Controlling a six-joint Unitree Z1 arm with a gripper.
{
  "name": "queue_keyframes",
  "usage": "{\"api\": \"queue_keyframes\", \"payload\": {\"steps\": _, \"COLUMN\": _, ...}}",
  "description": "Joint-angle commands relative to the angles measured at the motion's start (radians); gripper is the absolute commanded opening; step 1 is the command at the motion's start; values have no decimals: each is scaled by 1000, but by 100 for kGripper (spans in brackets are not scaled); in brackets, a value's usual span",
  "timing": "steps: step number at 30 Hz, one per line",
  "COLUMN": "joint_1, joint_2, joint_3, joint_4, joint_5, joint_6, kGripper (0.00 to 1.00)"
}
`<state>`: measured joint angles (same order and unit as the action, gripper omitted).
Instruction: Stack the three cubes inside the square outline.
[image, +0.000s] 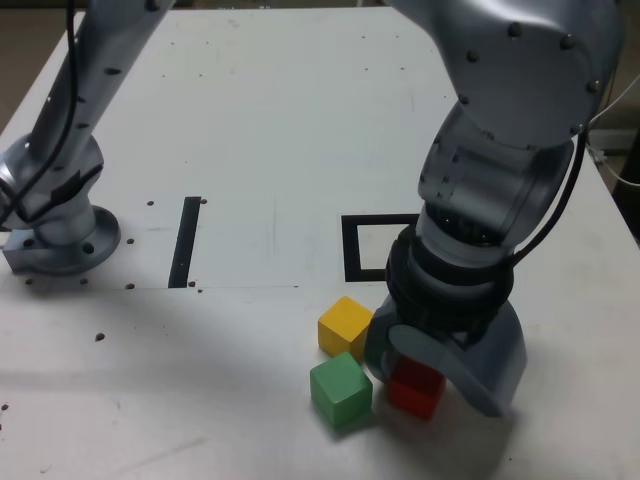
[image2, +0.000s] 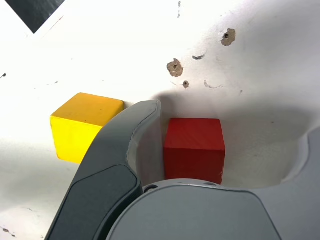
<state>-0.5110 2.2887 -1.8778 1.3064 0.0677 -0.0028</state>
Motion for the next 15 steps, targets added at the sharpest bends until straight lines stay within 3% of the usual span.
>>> {"api": "queue_keyframes", "payload": {"steps": 1, "joint_1": 2, "joint_2": 5, "joint_3": -4, "joint_4": 2, "joint_5": 2, "joint_6": 2, "kGripper": 46}}
{"api": "queue_keyframes", "payload": {"steps": 4, "joint_1": 2, "joint_2": 4, "joint_3": -4, "joint_4": 4, "joint_5": 6, "joint_6": 4, "kGripper": 29}}
{"api": "queue_keyframes", "payload": {"steps": 6, "joint_1": 2, "joint_2": 4, "joint_3": -4, "joint_4": 5, "joint_5": 7, "joint_6": 6, "kGripper": 23}}
{"api": "queue_keyframes", "payload": {"steps": 15, "joint_1": 2, "joint_2": 3, "joint_3": -6, "joint_4": 8, "joint_5": 6, "joint_6": 7, "kGripper": 20}}
